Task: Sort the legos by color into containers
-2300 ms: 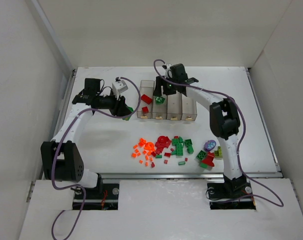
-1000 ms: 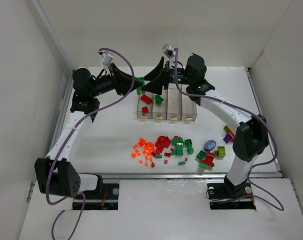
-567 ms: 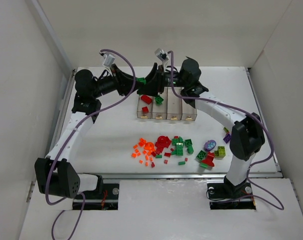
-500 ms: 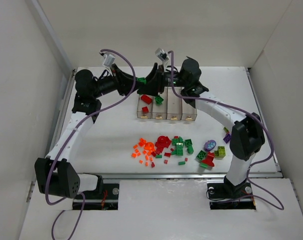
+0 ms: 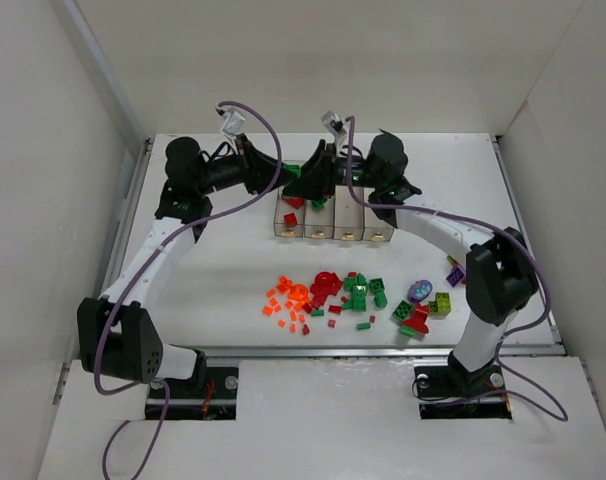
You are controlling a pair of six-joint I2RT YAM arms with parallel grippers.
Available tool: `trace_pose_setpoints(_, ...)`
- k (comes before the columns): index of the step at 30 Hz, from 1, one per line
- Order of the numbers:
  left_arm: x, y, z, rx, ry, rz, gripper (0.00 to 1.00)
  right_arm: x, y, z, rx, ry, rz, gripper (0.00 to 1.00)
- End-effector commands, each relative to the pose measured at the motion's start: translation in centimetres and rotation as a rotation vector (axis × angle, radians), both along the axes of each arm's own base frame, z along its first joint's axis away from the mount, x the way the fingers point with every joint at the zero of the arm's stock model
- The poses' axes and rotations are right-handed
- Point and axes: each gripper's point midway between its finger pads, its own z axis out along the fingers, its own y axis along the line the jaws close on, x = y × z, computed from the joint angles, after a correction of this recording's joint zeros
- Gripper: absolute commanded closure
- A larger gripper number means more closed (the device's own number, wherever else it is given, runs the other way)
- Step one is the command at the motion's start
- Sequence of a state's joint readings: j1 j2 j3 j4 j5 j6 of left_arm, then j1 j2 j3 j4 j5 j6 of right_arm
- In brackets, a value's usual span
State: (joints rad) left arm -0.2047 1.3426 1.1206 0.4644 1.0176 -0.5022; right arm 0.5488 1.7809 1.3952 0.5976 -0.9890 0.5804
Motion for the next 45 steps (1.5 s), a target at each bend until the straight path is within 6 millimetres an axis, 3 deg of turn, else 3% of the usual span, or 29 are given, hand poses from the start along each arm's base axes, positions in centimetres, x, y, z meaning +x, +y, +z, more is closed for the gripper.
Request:
trace_pose_setpoints(1,3.3,1.5,3.7,-0.041,-0.16,0.157,1.0,0.9,-2.2,-1.7,-0.024,0.016,-0.091,1.0)
trace_pose_setpoints(5,5.6,1.1,3.4,-0.032,-0.164,0.158,1.0,2.1,-4.2,-5.2,-0.065,0.094,-0.158,1.0)
trace_pose_setpoints(11,8.1,-0.3,0.2,-0.013,-0.088,0.138,1.0,4.4,-7.2,-9.7,-0.117,0.186,-0.237,1.0)
trace_pose_setpoints(15,9.8,-1.7,-2.2,0.034,-0.09,0.118,1.0,5.7,-8.7,-10.8,-0.132,0.223,-0.259,1.0)
trace_pose_setpoints(17,10.3,-3.5,-6.3,0.136,-0.041,0.088,1.0,6.6,-9.4,-10.7,-0.133,0.232,-0.291,1.0)
trace_pose_setpoints(18,11.2,-3.9,-6.8,0.237,-0.192,0.084,1.0,7.6,-10.1,-10.0,-0.126,0.224,-0.321,1.0)
trace_pose_setpoints(20,13.2,-4.5,-10.6,0.394,-0.243,0.14,0.97,9.5,-11.8,-10.0,-0.134,0.241,-0.41,1.0)
trace_pose_setpoints(21,13.3,-5.2,-12.1,0.447,-0.267,0.132,0.97,10.4,-12.4,-9.7,-0.133,0.245,-0.45,1.0)
trace_pose_setpoints(23,14.9,-5.0,-14.1,0.515,-0.316,0.145,0.94,12.2,-14.1,-9.5,-0.141,0.249,-0.551,1.0)
trace_pose_setpoints(25,15.2,-5.6,-16.0,0.559,-0.342,0.101,0.88,13.6,-16.0,-9.4,-0.168,0.263,-0.635,1.0)
trace_pose_setpoints(26,15.4,-5.6,-15.5,0.569,-0.377,0.099,0.88,13.6,-16.1,-9.4,-0.173,0.251,-0.635,1.0)
trace_pose_setpoints(27,15.3,-6.0,-17.1,0.592,-0.372,0.075,0.86,13.7,-16.2,-9.7,-0.191,0.264,-0.645,1.0)
trace_pose_setpoints(31,15.2,-7.4,-18.2,0.583,-0.426,0.006,0.76,14.6,-17.1,-9.4,-0.201,0.254,-0.655,1.0)
trace_pose_setpoints(32,14.8,-7.8,-18.6,0.582,-0.428,-0.003,0.72,14.5,-17.0,-10.1,-0.211,0.274,-0.644,1.0)
trace_pose_setpoints(33,15.0,-7.9,-19.1,0.583,-0.425,-0.004,0.71,14.9,-17.4,-9.5,-0.204,0.263,-0.654,1.0)
trace_pose_setpoints(34,15.2,-7.6,-20.2,0.601,-0.404,0.004,0.69,14.7,-17.3,-10.5,-0.223,0.285,-0.641,1.0)
trace_pose_setpoints(35,15.5,-7.6,-20.0,0.597,-0.402,0.023,0.66,14.8,-17.3,-10.0,-0.22,0.28,-0.642,1.0)
trace_pose_setpoints(39,15.7,-7.3,-20.8,0.628,-0.403,0.027,0.4,14.8,-17.3,-9.6,-0.249,0.236,-0.63,1.0)
trace_pose_setpoints(41,15.2,-7.5,-20.2,0.624,-0.427,-0.005,0.27,14.7,-17.4,-9.8,-0.268,0.24,-0.627,1.0)
trace_pose_setpoints(45,13.2,-8.0,-18.8,0.638,-0.491,-0.11,0.24,14.6,-17.5,-8.3,-0.267,0.203,-0.628,1.0)
